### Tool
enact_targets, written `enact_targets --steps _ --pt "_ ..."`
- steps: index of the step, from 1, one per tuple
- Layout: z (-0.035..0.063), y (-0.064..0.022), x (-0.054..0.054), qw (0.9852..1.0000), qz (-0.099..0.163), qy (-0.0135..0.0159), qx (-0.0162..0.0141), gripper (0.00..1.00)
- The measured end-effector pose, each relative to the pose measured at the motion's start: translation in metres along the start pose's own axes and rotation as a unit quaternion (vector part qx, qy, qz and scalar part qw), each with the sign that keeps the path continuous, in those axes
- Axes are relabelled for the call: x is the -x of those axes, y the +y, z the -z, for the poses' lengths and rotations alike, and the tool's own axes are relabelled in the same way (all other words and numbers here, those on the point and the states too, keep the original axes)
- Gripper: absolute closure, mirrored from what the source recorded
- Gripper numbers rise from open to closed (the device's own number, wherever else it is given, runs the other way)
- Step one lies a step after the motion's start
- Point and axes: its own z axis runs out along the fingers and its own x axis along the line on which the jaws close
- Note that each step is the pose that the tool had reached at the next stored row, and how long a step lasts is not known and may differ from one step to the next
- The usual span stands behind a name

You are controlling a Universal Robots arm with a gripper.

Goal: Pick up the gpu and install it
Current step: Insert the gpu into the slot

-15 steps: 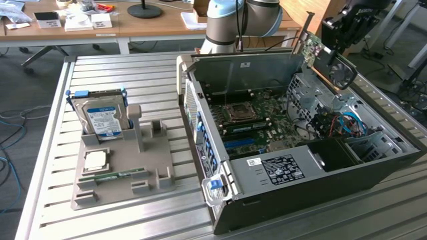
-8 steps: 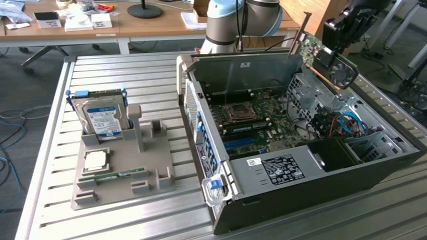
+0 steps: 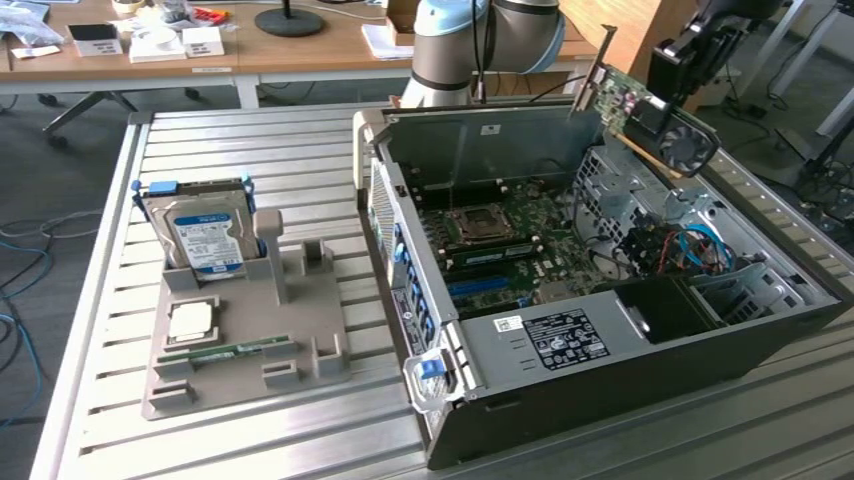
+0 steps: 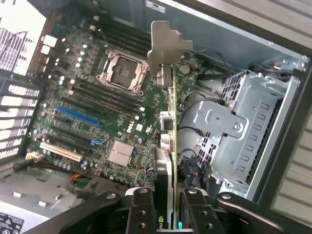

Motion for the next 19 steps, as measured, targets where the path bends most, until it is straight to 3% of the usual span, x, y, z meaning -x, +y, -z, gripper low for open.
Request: enact_targets --steps 5,11,19 --pt "0.0 0.0 0.0 0.9994 0.033 0.0016 0.0007 0.73" --pt "0.0 0.0 0.0 0.9976 0.069 0.0033 0.0014 0.73" --pt "0.0 0.0 0.0 0.9934 0.114 0.0055 0.0025 0.73"
